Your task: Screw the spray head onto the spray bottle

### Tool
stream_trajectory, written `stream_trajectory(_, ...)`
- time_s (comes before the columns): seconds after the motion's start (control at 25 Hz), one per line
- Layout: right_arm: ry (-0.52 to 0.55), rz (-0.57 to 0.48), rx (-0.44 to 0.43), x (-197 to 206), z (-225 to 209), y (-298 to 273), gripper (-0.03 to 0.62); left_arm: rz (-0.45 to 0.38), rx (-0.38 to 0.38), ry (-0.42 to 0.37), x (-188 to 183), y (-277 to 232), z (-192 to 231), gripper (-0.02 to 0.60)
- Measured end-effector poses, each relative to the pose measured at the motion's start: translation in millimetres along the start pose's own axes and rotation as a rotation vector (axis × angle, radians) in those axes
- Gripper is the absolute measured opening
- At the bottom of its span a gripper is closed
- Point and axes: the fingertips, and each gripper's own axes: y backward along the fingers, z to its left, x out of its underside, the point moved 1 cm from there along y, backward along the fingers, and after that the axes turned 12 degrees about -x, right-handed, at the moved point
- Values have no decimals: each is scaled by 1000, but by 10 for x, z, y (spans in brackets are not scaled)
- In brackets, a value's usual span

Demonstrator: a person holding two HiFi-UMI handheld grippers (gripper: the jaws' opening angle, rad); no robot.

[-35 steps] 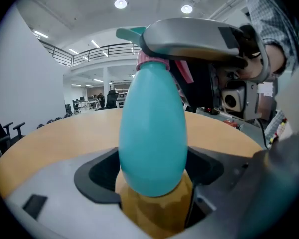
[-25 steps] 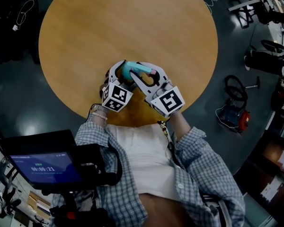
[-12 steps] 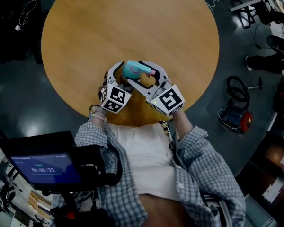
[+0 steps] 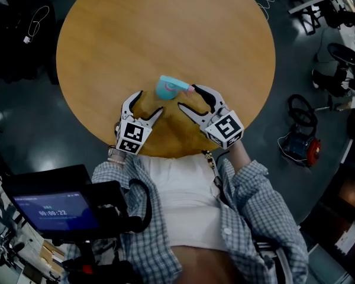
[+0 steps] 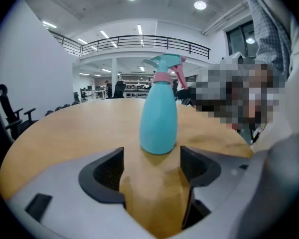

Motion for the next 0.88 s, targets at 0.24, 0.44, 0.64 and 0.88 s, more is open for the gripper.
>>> stream_trajectory(0.24, -156, -38, 76, 325, 147, 598, 240, -39, -135, 123, -145, 423, 88, 5)
stream_trajectory(0.44, -237, -26, 143, 553, 238, 548, 62, -51, -108, 202, -65, 426, 148, 5)
stream_trajectory(0.64, -225, 37, 207, 709, 220, 462, -5, -35, -89, 190, 17, 445, 74, 5)
stream_trajectory(0.88, -235, 55, 227, 713, 156, 429, -5, -35, -72, 165, 28, 439, 16, 5)
